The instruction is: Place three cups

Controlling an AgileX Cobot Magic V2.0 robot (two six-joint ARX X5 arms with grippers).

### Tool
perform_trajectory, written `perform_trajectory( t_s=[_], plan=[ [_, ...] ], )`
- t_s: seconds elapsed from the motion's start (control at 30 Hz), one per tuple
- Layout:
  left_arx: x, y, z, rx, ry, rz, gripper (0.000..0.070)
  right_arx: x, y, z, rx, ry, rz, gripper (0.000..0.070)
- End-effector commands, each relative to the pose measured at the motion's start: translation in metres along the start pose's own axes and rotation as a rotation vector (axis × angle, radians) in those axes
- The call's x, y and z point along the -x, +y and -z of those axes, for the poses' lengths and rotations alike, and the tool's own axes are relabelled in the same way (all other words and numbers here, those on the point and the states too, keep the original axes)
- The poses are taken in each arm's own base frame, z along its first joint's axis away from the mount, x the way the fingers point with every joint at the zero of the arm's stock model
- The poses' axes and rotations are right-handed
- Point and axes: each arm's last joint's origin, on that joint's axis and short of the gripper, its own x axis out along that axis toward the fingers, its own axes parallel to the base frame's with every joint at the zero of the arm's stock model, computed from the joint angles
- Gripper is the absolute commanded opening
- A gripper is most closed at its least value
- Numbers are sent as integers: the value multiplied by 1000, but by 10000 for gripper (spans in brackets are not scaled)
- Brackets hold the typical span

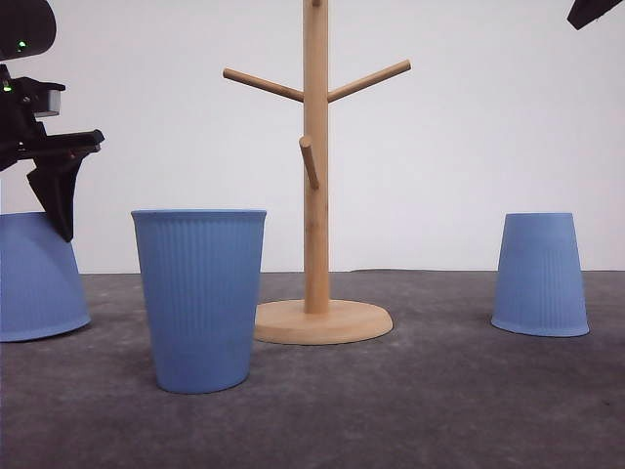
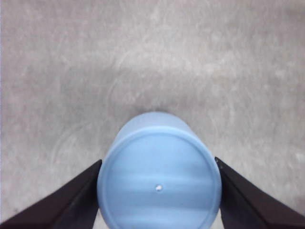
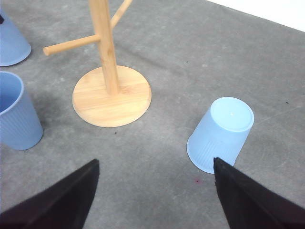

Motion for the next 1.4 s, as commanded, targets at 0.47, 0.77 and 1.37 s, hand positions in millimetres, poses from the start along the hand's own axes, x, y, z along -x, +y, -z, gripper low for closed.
perform_trajectory(
  t_s=[0.47, 0.77, 1.37],
  plan=[
    [87, -3, 12, 6, -188, 201, 353, 2, 1, -5, -14, -24, -5, 485],
    [110, 14, 9, 133, -238, 575, 353, 2, 1, -5, -14, -24, -5, 485],
    [82, 29, -37, 303, -255, 1004, 353, 2, 1, -7, -13, -46, -5, 485]
  ],
)
